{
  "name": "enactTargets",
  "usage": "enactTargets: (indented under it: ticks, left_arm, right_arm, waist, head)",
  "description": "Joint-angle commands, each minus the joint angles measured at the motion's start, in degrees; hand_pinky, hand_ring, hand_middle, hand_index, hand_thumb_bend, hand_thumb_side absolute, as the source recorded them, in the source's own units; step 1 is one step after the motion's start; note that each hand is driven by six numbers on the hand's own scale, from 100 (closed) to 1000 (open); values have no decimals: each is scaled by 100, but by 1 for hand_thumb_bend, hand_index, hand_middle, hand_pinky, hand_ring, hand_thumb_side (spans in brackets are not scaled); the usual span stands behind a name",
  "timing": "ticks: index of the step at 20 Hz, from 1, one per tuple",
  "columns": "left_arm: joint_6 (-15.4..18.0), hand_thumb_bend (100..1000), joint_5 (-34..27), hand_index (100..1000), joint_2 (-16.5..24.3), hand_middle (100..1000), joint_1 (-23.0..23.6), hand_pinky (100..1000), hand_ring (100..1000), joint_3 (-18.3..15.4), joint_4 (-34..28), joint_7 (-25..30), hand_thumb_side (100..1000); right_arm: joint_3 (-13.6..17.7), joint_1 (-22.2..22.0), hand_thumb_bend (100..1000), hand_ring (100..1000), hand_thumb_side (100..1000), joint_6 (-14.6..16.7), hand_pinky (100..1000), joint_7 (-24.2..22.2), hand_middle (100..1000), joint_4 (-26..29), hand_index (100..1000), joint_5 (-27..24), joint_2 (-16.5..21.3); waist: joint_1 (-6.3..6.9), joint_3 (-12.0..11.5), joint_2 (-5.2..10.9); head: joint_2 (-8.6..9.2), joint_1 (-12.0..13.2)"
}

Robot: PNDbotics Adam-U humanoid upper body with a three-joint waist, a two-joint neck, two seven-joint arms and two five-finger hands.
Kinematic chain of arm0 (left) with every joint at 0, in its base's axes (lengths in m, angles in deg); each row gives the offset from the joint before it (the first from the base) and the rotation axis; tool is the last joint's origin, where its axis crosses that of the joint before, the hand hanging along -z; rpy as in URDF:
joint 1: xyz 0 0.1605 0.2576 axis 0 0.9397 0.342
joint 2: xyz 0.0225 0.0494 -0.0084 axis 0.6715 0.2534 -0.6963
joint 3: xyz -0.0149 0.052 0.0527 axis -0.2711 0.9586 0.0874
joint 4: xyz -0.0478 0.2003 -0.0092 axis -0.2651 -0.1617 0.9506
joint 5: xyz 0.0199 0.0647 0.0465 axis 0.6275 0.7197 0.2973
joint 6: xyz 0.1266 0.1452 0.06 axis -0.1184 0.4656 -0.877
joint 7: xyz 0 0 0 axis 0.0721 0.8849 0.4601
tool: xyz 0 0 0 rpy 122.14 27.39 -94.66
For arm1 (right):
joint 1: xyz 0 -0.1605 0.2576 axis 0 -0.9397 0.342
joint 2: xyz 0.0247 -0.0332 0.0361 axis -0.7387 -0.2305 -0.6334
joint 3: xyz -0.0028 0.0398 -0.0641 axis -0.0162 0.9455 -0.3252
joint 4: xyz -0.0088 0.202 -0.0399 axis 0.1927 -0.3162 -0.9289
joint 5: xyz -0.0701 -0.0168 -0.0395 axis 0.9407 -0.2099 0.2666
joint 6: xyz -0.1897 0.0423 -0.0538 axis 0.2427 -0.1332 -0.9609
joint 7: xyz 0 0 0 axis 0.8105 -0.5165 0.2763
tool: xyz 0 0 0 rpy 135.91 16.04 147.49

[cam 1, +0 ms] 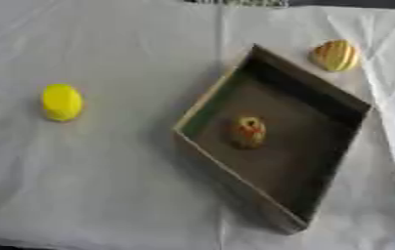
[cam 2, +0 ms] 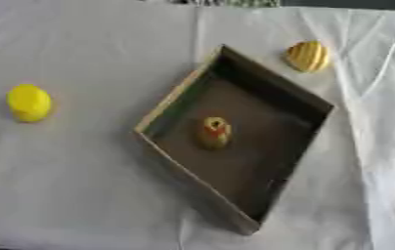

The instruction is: Pick up objects on the table and place them in the box.

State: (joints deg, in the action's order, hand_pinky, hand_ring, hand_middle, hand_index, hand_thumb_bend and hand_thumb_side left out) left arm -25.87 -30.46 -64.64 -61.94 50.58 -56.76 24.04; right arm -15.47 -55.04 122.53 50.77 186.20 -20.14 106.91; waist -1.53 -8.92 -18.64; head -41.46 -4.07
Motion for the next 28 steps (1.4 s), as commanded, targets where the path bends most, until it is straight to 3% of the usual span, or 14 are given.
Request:
enactTargets:
  ticks: [1,4,7,12,15,21,28]
  left_arm:
    - [-1,100,17,860,111,776,-30,822,820,-20,-90,17,596]
    - [1,100,26,860,126,777,-21,822,820,-22,-90,16,596]
    - [5,100,41,860,144,777,-7,822,820,-27,-90,11,595]
    - [8,100,63,860,176,777,10,822,820,-22,-90,9,596]
    - [10,100,67,860,196,777,13,822,820,-8,-90,18,593]
    - [22,100,32,860,207,777,-41,822,820,46,-90,67,593]
    - [30,100,-33,860,210,777,-140,821,820,107,-90,146,597]
  right_arm:
    - [105,-9,100,1000,529,12,884,56,721,90,897,27,196]
    - [328,-20,100,1000,521,-83,881,337,725,90,897,-56,670]
    - [611,14,100,1000,495,-432,879,772,728,90,897,-43,1345]
    - [678,316,100,1000,470,-1701,880,1394,726,8,898,-35,2448]
    - [565,785,100,1000,470,-2180,880,1413,731,-730,901,-121,3046]
    - [103,1876,100,1000,405,-2148,879,753,756,-2706,911,85,3814]
    - [-448,2720,100,1000,216,-1999,883,74,800,-3910,930,1279,3969]
  waist:
    - [3,4,73]
    - [-3,16,68]
    - [-7,36,66]
    - [-25,56,61]
    - [-30,52,60]
    - [-34,-11,32]
    - [-48,-87,-34]
  head:
    - [37,-5]
    - [32,21]
    - [31,43]
    - [30,55]
    - [34,45]
    - [55,24]
    - [129,-120]
